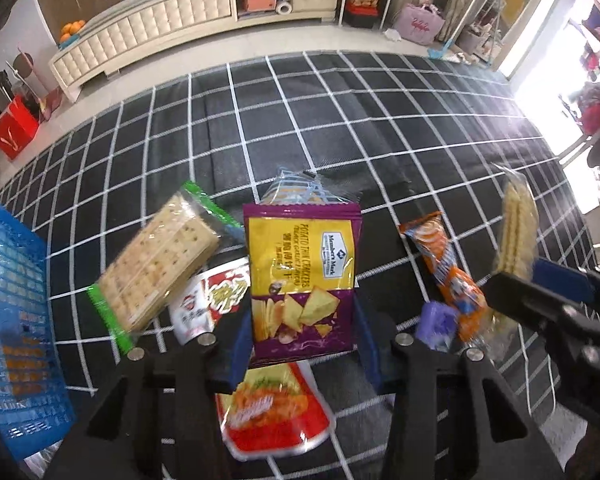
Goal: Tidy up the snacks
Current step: 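Carry the chip bag and cracker pack over the blue basket with both tools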
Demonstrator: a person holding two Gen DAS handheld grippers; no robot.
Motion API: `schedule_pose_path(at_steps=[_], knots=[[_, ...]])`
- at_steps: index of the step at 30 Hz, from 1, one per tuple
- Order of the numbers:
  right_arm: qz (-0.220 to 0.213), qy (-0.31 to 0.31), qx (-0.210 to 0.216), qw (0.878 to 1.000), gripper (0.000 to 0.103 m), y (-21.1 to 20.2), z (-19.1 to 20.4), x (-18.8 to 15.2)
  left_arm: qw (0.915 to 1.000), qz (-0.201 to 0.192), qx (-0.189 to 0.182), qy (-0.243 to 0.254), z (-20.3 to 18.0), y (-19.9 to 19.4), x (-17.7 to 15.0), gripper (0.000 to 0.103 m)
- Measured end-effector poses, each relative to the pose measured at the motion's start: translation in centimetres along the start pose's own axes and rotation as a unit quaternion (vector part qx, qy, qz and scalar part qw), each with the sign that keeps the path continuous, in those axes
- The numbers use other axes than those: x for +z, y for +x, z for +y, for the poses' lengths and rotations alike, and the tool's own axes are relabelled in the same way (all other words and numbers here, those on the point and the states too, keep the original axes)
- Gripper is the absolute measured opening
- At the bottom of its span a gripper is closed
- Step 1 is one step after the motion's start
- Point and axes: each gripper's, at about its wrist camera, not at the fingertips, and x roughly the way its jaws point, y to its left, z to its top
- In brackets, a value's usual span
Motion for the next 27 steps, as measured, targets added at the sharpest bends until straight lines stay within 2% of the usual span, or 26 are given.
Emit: schedule_pose_path(at_steps=[4, 15, 18, 27], knots=[[-0.014, -0.013, 0.001, 1.000, 0.053, -2.2, 2.2, -0.5, 0.9998, -0.021, 0.001, 0.005, 0.6, -2.9, -0.5, 0.043], [-0.046, -0.051, 0.009, 0.998, 0.053, -6.4, 9.1, -2.1, 0.9958, -0.088, -0.008, -0.024, 4.6, -12.7, -3.7, 0.043], [-0.054, -0.070, 0.016, 0.996, 0.053, -7.1, 12.1, -2.2, 0.9937, -0.104, -0.018, -0.040, 7.0, -14.8, -4.6, 0.043], [-0.065, -0.121, 0.031, 0.990, 0.053, -7.4, 19.8, -2.9, 0.9869, -0.147, 0.017, -0.065, 13.7, -20.2, -7.8, 0.043]])
